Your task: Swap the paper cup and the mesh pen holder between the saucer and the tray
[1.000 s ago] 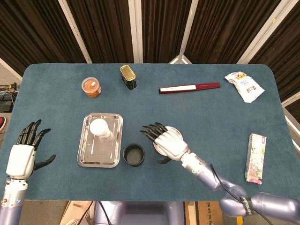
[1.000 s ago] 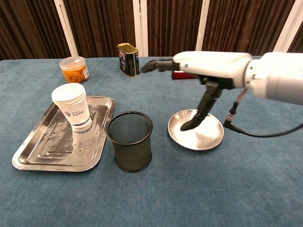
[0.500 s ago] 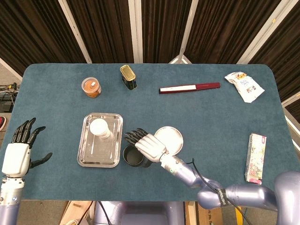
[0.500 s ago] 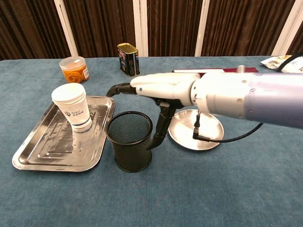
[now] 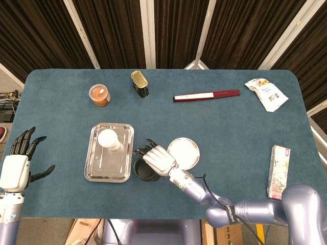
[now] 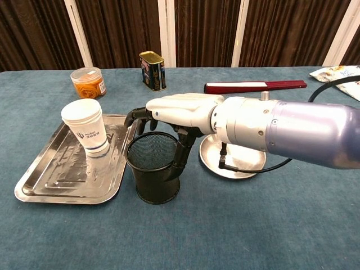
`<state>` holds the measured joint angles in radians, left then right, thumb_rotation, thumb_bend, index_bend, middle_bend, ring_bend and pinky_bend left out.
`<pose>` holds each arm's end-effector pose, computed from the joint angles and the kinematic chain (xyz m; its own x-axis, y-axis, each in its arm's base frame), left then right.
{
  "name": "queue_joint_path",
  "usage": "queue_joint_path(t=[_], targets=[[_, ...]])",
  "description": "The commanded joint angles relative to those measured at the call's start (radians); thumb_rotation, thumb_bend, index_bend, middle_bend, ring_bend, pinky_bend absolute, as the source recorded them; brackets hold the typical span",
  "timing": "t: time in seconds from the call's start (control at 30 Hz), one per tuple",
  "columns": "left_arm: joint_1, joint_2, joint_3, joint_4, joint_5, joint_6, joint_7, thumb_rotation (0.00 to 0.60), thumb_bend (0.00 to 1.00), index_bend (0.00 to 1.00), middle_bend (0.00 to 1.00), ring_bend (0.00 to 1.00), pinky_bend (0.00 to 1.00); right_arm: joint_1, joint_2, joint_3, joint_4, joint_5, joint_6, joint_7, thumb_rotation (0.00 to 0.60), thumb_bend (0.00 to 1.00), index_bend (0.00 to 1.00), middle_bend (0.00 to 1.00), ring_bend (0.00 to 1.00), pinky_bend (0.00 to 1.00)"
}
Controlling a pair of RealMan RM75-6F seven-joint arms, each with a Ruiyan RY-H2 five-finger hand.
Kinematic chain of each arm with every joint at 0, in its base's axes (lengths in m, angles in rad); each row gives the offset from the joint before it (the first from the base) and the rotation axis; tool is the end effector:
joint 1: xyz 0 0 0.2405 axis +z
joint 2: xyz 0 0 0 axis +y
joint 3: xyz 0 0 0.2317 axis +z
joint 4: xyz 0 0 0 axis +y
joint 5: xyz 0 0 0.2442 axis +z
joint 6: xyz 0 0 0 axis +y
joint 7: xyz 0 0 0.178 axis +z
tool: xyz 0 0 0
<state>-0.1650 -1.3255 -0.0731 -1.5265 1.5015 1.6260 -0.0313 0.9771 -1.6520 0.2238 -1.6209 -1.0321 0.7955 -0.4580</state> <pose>-0.2643 0.2406 0.0888 0.2322 -0.1704 0.9576 0.9639 -0.0913 -0.2500 0.0167 -0.3129 -0.1191 0.4786 -0.3705 0.7960 -0.7426 -0.6546 0.1418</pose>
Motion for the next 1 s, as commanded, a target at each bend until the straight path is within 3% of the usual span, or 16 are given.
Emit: queue_joint_path(t=[0.03, 0.33, 0.57, 0.83, 1.0], targets=[[0.003, 0.000, -0.004, -0.001, -0.001, 0.002, -0.004, 0.600, 0.12, 0.21, 0.00, 0.00, 0.08, 0.001, -0.010, -0.004, 0.003, 0.006, 0.020, -0.007, 0.600, 0.00, 0.23, 0.32, 0.26, 0.00], [0.010, -0.001, -0.015, -0.005, -0.002, 0.000, -0.019, 0.600, 0.12, 0.21, 0.00, 0.00, 0.08, 0.002, -0.011, -0.018, -0.007, 0.019, 0.054, -0.020, 0.600, 0.00, 0.36, 0.37, 0.28, 0.00], [0.017, 0.001, -0.025, -0.008, -0.006, 0.003, -0.024, 0.600, 0.12, 0.21, 0.00, 0.00, 0.08, -0.013, 0.048, -0.012, -0.060, 0.018, 0.096, -0.027, 0.600, 0.00, 0.37, 0.37, 0.28, 0.00], [0.021, 0.001, -0.026, -0.010, 0.003, -0.001, -0.022, 0.600, 0.12, 0.22, 0.00, 0.00, 0.08, -0.045, 0.202, 0.006, -0.151, 0.055, 0.115, -0.009, 0.600, 0.00, 0.37, 0.37, 0.28, 0.00], [0.025, -0.005, -0.031, -0.009, 0.003, 0.004, -0.006, 0.600, 0.12, 0.22, 0.00, 0.00, 0.08, -0.073, 0.295, -0.012, -0.175, 0.065, 0.109, 0.011, 0.600, 0.00, 0.37, 0.37, 0.28, 0.00]])
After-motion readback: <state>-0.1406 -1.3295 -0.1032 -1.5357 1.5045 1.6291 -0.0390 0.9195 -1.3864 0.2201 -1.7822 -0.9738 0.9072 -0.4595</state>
